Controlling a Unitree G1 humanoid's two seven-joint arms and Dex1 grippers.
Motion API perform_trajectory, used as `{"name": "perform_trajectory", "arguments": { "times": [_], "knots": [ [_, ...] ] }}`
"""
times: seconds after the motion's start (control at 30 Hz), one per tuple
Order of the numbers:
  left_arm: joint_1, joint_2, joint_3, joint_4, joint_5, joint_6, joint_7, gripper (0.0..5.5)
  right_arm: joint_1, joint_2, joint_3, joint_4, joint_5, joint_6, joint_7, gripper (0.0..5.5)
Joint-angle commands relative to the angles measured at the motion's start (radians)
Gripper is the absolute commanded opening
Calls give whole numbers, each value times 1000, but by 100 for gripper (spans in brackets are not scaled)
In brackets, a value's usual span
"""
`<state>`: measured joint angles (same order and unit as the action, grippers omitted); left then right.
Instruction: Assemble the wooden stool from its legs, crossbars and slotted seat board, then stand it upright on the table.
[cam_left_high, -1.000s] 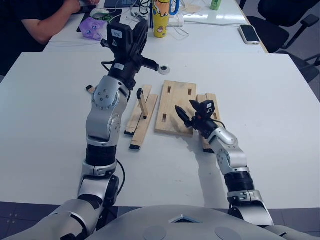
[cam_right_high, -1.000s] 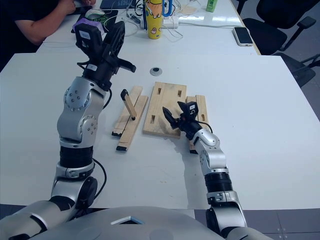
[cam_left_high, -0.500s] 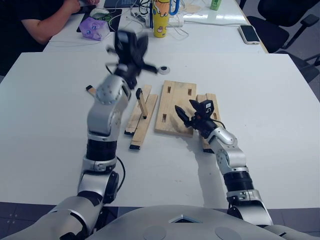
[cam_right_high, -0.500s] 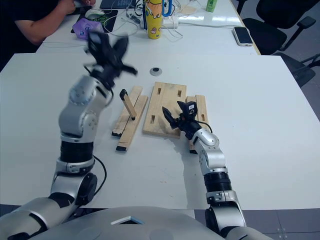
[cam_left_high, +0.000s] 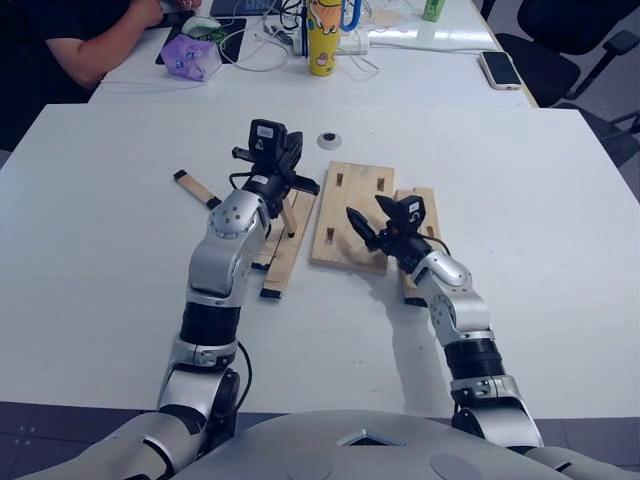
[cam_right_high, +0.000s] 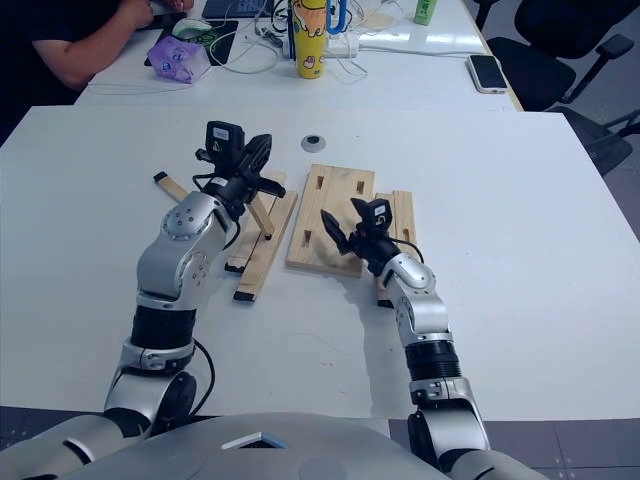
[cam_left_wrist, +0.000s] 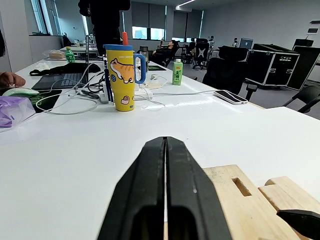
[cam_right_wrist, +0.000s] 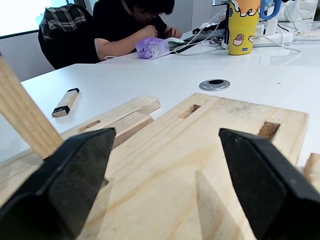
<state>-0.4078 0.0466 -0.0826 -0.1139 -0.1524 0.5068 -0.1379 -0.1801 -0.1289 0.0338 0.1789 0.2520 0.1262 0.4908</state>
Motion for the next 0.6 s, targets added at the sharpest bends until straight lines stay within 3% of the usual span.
{"name": "perform_trajectory", "arguments": {
  "times": [0.03, 0.43, 0.6],
  "knots": [
    [26, -14, 30, 18, 3, -55, 18, 4, -11, -1, 0, 14, -5, -7, 5, 383],
    [-94, -17, 118, -172, 5, -257, 67, 4, -5, 2, 2, 16, -5, -11, 4, 383],
    [-115, -36, 81, -209, -19, -186, 62, 4, -3, 1, 7, 13, -6, -9, 7, 383]
  ]
}}
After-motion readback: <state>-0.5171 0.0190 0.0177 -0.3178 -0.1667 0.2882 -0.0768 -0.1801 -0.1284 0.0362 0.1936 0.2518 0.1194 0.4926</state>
